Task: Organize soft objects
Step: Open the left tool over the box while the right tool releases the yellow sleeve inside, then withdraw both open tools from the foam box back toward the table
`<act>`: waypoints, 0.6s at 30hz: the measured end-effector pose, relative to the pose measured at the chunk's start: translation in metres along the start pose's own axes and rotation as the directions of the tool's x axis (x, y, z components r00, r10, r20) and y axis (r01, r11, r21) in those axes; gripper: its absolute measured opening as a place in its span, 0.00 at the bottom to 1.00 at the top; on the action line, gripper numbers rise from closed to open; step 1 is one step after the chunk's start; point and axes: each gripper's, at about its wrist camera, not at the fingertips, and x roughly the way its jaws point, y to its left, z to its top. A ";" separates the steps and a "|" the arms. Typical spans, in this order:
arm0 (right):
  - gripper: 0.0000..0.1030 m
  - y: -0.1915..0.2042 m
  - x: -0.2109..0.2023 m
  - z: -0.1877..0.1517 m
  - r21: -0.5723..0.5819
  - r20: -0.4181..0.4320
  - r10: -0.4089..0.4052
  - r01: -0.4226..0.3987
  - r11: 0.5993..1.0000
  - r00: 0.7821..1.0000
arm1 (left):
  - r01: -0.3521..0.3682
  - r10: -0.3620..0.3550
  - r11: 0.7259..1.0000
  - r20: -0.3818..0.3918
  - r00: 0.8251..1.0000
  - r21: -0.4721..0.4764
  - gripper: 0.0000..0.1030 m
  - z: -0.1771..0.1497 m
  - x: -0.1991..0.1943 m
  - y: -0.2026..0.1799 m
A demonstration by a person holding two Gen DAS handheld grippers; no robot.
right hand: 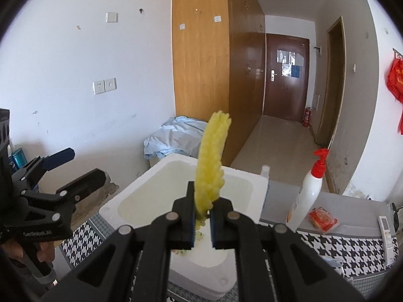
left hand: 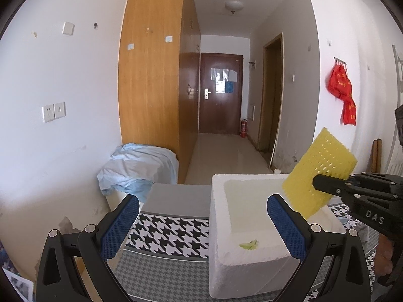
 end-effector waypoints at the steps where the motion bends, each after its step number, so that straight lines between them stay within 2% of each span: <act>1: 0.12 0.000 0.002 0.000 -0.003 -0.003 0.001 -0.001 1.000 1.000 | -0.001 0.001 1.000 -0.002 1.000 0.001 0.99 -0.001 0.000 0.000; 10: 0.12 0.003 0.019 0.001 -0.019 -0.038 0.001 -0.001 1.000 0.999 | 0.002 -0.002 1.000 -0.013 1.000 -0.008 0.99 -0.004 0.004 0.004; 11: 0.19 0.004 0.020 0.001 -0.018 -0.041 -0.001 0.000 1.000 0.999 | 0.003 -0.003 1.000 -0.013 1.000 -0.007 0.99 -0.005 0.004 0.004; 12: 0.34 0.004 0.021 0.001 -0.017 -0.045 0.000 -0.001 1.000 0.999 | 0.005 -0.005 1.000 -0.013 1.000 -0.007 0.99 -0.005 0.004 0.005; 14: 0.52 0.003 0.023 0.002 -0.009 -0.047 0.001 -0.002 1.000 0.999 | 0.004 -0.004 1.000 -0.013 1.000 -0.009 0.99 -0.006 0.003 0.006; 18: 0.55 0.002 0.022 0.002 0.005 -0.044 0.007 -0.007 1.000 0.999 | 0.004 -0.004 1.000 -0.016 1.000 -0.016 0.99 -0.005 0.003 0.009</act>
